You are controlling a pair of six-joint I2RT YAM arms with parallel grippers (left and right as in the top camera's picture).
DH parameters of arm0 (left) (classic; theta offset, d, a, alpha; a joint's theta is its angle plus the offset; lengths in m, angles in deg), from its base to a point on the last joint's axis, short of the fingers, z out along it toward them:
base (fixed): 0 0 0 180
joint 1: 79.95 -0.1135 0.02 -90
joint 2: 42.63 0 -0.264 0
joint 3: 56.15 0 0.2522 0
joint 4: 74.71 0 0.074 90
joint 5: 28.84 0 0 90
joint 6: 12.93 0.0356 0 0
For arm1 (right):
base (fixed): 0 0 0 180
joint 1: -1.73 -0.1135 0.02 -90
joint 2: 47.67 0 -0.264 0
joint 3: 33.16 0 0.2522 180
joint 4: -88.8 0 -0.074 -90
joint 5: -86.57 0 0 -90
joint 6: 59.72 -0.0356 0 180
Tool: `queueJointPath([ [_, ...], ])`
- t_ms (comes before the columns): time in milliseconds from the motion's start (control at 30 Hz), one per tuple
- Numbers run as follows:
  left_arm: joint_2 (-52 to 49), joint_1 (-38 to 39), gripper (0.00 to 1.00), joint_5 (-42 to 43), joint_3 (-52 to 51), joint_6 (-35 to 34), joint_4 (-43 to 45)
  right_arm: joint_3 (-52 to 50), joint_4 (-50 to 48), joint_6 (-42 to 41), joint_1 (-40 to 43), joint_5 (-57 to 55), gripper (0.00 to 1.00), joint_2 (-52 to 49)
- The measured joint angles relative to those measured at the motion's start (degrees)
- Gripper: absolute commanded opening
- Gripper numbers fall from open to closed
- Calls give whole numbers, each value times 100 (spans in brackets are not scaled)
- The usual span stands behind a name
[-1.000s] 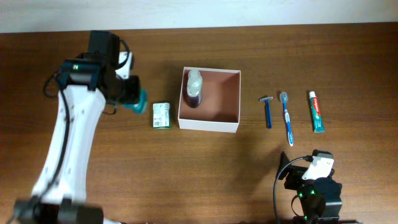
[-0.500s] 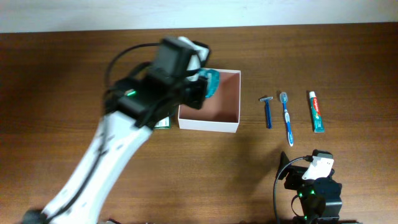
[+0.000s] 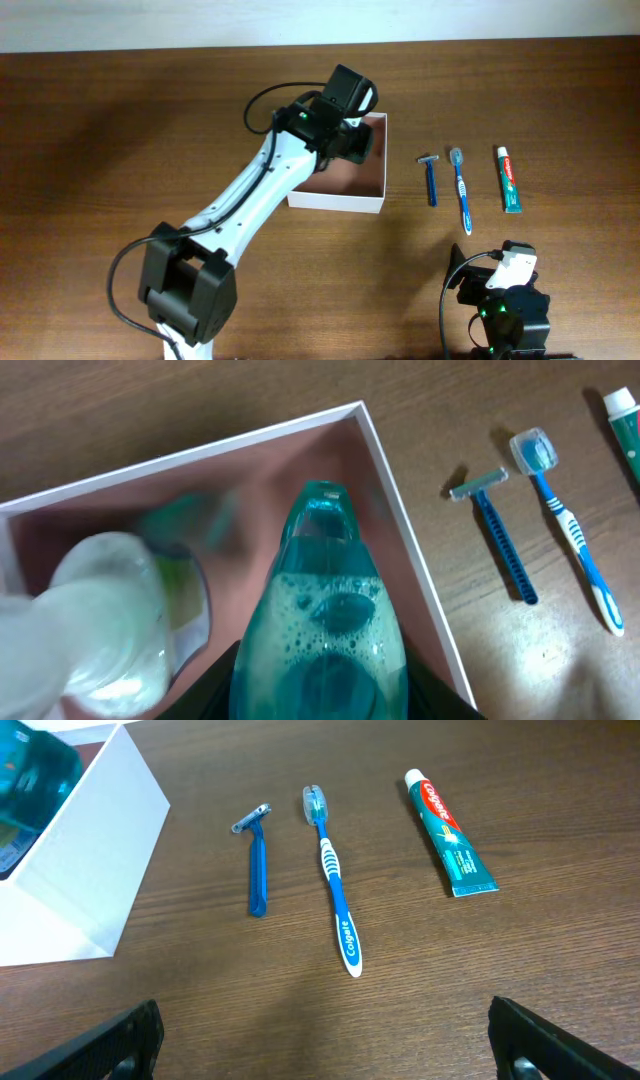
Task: Pack container
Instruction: 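Carry the mouthwash with the left gripper into the box's right corner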
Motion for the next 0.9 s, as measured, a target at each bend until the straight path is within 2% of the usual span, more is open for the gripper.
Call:
queueJointPath([
  [133, -142, 103, 29, -17, 0, -4, 153, 0, 2, -2, 0, 0, 99, 0],
  [200, -247, 160, 42, -17, 0, -7, 229, 0, 0, 0, 0, -2, 99, 0],
  [233, -278, 173, 53, -17, 0, -4, 240, 0, 0, 2, 0, -2, 99, 0],
  [267, -374, 214, 58, -35, 0, -17, 282, 0, 0, -7, 0, 0, 99, 0],
  [300, -409, 232, 67, -39, 0, -39, 293, 0, 0, -4, 0, 0, 99, 0],
  [367, -422, 251, 77, -35, 11, -48, 365, 0, 2, 0, 0, 0, 99, 0],
  [433, -422, 258, 92, -35, 107, -63, 350, 0, 2, -2, 0, 0, 99, 0],
  [567, -422, 258, 98, -37, 474, -59, -39, 0, 0, -4, 0, 0, 99, 0],
  [900, -422, 258, 99, 26, 2166, -50, -1961, 0, 2, -2, 0, 0, 99, 0],
])
